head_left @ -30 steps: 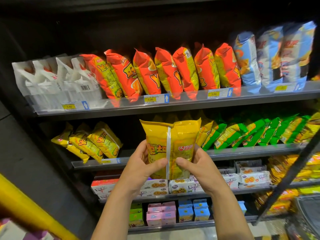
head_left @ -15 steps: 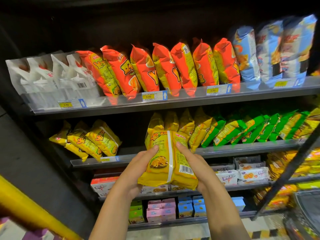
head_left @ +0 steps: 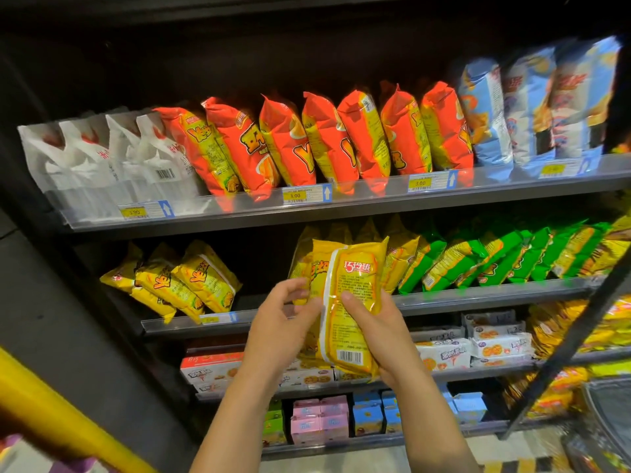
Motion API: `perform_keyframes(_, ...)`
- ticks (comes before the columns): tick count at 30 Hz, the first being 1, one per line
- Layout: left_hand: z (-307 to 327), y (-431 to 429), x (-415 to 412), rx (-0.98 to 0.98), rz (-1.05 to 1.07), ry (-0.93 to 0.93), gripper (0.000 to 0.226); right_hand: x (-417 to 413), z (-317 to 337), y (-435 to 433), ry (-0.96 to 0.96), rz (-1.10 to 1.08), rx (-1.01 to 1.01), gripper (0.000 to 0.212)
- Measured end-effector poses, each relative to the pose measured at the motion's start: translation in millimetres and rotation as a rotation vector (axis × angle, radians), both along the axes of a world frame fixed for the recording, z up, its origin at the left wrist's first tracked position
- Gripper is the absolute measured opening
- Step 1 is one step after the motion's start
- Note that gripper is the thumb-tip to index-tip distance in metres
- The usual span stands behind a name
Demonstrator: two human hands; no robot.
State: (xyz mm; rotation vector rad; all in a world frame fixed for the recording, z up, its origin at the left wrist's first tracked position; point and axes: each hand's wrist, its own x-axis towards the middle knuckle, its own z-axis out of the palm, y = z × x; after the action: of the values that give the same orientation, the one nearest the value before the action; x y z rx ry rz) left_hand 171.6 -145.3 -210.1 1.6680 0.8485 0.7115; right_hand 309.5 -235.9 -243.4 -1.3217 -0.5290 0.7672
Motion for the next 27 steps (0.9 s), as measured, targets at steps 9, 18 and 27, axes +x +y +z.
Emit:
perform_keyframes(9, -2.9, -13.7, 10.6, -0.065, -0.054, -0.02, 0.074, -6.9, 9.2, 0.6, -0.232, 0.123, -0.041, 0.063)
perform_keyframes(18, -4.6, 0.2, -5.6, -0.554, 0.042, -0.266, 0.05, -1.4, 5.0, -3.4, -0.114, 0.042, -0.007, 0.041)
perform_keyframes(27, -12.4, 0.7, -10.5, -0.635, -0.083, -0.231, 0.048, -1.8, -1.1, -10.6, 0.102, 0.258, 0.035, 0.042)
